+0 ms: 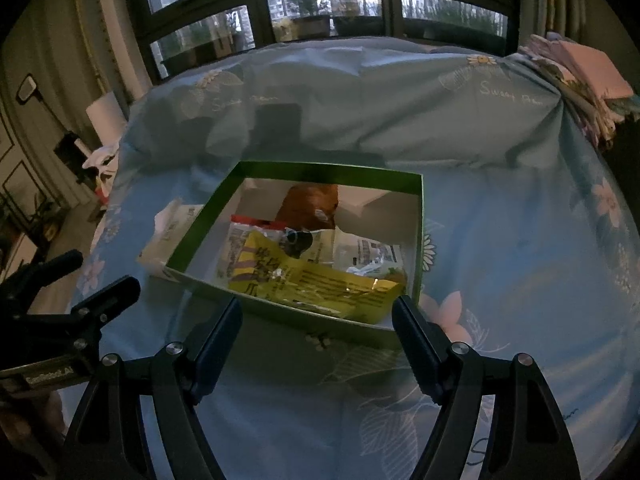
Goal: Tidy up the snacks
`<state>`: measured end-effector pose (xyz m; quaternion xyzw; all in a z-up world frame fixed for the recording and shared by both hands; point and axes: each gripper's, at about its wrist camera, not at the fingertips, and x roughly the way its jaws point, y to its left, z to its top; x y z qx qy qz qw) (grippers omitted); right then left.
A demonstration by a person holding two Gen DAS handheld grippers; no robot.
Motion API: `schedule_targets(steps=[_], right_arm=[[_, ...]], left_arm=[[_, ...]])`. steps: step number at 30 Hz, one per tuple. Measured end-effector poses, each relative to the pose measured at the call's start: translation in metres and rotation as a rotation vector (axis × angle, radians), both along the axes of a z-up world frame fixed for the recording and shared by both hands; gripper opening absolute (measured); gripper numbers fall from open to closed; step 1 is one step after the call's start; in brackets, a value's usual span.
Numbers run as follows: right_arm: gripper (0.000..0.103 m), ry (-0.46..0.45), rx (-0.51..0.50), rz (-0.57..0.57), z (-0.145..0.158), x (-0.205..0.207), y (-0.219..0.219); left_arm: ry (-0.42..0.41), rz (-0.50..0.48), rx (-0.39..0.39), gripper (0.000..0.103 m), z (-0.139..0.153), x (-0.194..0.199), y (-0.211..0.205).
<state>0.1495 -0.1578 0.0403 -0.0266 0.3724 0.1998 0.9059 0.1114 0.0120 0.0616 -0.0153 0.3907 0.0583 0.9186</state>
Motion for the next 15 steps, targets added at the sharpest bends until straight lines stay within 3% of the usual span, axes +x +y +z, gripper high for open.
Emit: schedule_targets(steps=[15], right_arm=[[0.078,0.002,0.002,0.001,-0.0004,0.0023,-0.0005]], left_arm=[[0.009,-0.006,0.003,0.103,-0.0011,0.0023,-0.0007]])
